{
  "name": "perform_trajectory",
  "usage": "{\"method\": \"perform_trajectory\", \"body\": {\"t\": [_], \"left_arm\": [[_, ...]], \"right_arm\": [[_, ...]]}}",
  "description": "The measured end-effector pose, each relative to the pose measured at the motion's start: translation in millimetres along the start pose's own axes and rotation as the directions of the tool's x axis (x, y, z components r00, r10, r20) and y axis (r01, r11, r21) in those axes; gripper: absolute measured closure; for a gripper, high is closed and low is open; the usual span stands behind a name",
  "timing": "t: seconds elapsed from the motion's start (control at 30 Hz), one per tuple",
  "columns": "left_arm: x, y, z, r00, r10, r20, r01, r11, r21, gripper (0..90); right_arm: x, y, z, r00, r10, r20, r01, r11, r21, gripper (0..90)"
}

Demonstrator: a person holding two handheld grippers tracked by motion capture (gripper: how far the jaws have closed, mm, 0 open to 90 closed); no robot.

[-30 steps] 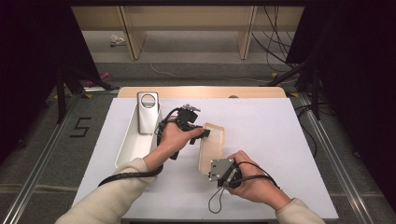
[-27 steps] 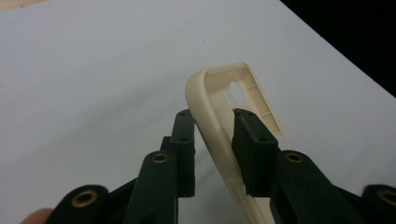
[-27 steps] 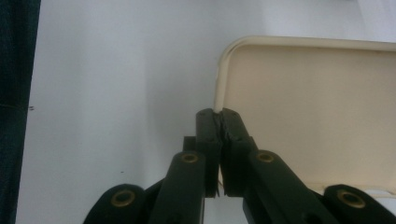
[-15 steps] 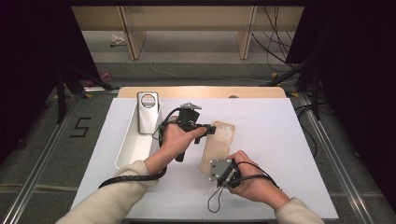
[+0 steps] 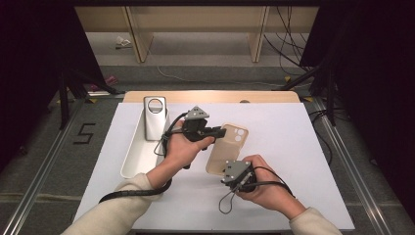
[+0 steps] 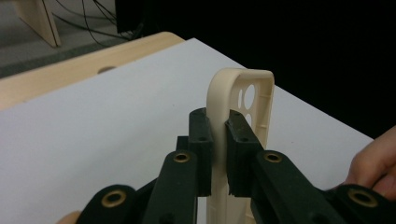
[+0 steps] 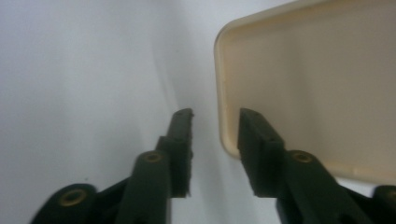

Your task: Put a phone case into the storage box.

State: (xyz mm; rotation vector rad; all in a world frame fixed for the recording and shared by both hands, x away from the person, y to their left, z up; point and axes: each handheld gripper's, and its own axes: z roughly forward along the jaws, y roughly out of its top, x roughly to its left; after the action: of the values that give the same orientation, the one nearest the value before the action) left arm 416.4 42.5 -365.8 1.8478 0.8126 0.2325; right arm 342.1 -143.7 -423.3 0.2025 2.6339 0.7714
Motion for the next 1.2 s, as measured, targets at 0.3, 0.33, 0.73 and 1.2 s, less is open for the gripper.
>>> {"method": "perform_trajectory", "body": {"t": [0.3,0.33,0.73,1.2], "left_arm": [[5.2,-6.3,-23.9,0.9950,0.075,-0.065,-0.081,0.9922,-0.095,82.3],[5.9,-6.9,-26.6,0.9951,0.073,-0.066,-0.080,0.9915,-0.103,82.3],[19.2,-17.9,-55.4,0.9952,0.039,-0.089,-0.055,0.9817,-0.182,82.1],[26.7,-21.4,-73.4,0.9940,0.027,-0.106,-0.049,0.9764,-0.210,82.1]], "right_arm": [[-12.4,-11.8,-9.8,0.9777,0.209,0.021,-0.204,0.968,-0.146,32.1],[-13.1,-14.2,-10.3,0.9738,0.226,0.025,-0.220,0.964,-0.150,29.8],[-23.4,-38.1,-20.8,0.9321,0.360,0.040,-0.342,0.911,-0.230,21.6],[-27.9,-55.6,-30.2,0.8838,0.465,0.048,-0.433,0.852,-0.295,20.5]]}}
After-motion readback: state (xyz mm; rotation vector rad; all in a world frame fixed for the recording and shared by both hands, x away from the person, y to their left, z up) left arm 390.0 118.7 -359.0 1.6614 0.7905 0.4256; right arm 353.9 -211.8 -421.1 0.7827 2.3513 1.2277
